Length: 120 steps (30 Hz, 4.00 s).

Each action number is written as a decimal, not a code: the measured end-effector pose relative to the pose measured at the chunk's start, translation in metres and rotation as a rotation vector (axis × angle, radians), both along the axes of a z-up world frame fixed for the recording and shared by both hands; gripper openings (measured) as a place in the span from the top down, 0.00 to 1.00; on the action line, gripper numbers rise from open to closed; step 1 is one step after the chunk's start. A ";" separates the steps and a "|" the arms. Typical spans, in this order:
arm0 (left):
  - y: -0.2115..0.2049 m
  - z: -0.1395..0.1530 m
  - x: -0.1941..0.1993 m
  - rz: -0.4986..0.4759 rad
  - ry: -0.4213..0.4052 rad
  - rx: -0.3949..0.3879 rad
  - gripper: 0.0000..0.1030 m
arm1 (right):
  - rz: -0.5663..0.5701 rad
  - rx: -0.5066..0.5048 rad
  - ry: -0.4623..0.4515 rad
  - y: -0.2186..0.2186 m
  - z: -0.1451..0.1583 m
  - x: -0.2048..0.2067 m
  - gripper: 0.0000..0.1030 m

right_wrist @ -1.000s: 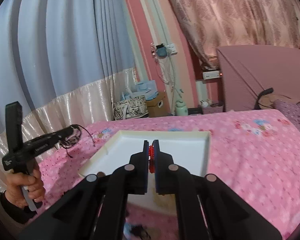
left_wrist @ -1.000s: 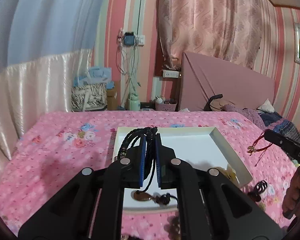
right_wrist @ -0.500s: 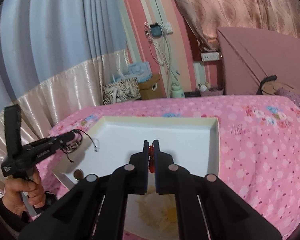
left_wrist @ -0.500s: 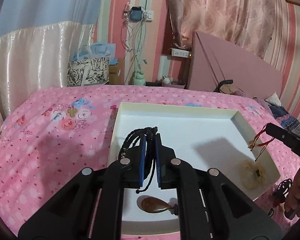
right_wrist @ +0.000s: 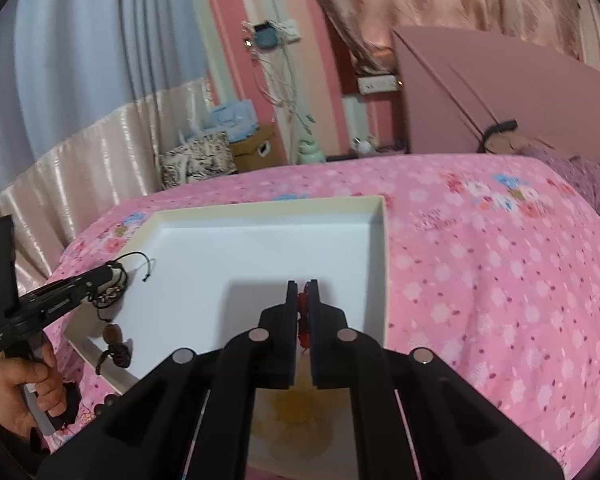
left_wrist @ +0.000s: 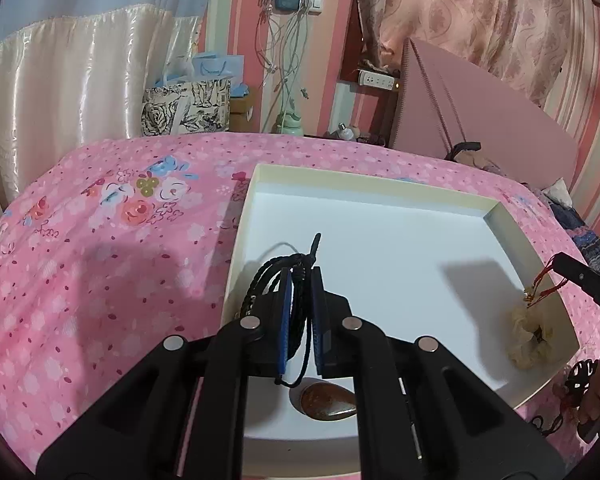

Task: Organize jewelry
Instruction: 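Carry the red bracelet with the right tool while the left tool carries the leather bracelet over the tray, then open the right tool to drop the red bracelet while the left tool releases the leather bracelet in the tray, then withdraw both open tools from the tray back toward the remaining jewelry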

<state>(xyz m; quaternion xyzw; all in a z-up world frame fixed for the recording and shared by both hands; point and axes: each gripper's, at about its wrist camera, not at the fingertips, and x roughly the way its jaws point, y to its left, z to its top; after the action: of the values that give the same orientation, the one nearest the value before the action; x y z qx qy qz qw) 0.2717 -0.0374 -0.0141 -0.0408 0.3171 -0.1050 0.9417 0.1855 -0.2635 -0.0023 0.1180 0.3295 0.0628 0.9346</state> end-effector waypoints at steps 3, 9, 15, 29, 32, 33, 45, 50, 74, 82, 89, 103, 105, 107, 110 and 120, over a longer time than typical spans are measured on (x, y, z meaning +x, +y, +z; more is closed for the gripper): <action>-0.001 -0.002 0.000 0.004 0.003 0.012 0.92 | -0.026 -0.017 0.008 -0.002 -0.001 0.001 0.93; 0.000 -0.003 -0.001 0.007 0.002 0.019 0.91 | -0.020 -0.017 -0.009 0.001 0.001 -0.001 0.93; 0.002 -0.005 -0.003 0.007 -0.002 0.004 0.90 | -0.011 -0.005 -0.029 0.002 0.002 -0.005 0.93; 0.005 -0.003 -0.008 0.009 -0.028 -0.015 0.59 | 0.036 0.047 -0.095 0.005 0.012 -0.015 0.92; 0.001 -0.002 -0.012 0.008 -0.040 0.008 0.56 | 0.037 0.051 -0.099 0.006 0.013 -0.016 0.92; 0.000 -0.001 -0.013 0.006 -0.046 0.016 0.56 | 0.039 0.050 -0.099 0.005 0.013 -0.016 0.92; 0.005 0.013 -0.032 0.017 -0.092 -0.015 0.49 | 0.006 0.003 -0.124 0.004 0.015 -0.023 0.50; 0.008 0.028 -0.046 0.041 -0.143 -0.026 0.44 | -0.007 -0.003 -0.122 0.002 0.016 -0.023 0.43; 0.048 0.038 -0.048 0.158 -0.163 -0.069 0.33 | -0.005 -0.066 -0.178 -0.008 0.026 -0.132 0.39; 0.059 0.067 -0.077 0.159 -0.256 -0.096 0.27 | -0.009 -0.097 -0.158 0.011 0.000 -0.154 0.62; 0.069 0.068 -0.139 0.163 -0.265 0.004 0.24 | 0.049 -0.143 -0.168 0.024 0.000 -0.156 0.65; 0.100 -0.007 -0.151 0.202 -0.129 -0.056 0.23 | 0.128 -0.121 -0.050 0.038 -0.009 -0.136 0.75; 0.095 -0.007 -0.149 0.181 -0.125 -0.032 0.17 | 0.131 -0.101 -0.024 0.043 -0.012 -0.132 0.75; 0.089 -0.012 -0.156 0.162 -0.114 0.002 0.14 | 0.111 -0.107 -0.012 0.044 -0.014 -0.131 0.75; 0.085 -0.014 -0.161 0.150 -0.105 0.028 0.13 | 0.052 -0.102 -0.020 0.034 -0.013 -0.138 0.75; 0.078 -0.012 -0.165 0.146 -0.140 0.054 0.11 | -0.015 -0.192 0.088 0.012 -0.025 -0.148 0.75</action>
<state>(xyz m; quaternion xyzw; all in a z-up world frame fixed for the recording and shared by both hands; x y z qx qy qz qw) 0.1064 0.0407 -0.0266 -0.0309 0.2497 -0.0299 0.9674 0.0374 -0.2520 -0.0269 0.0328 0.3741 0.0188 0.9266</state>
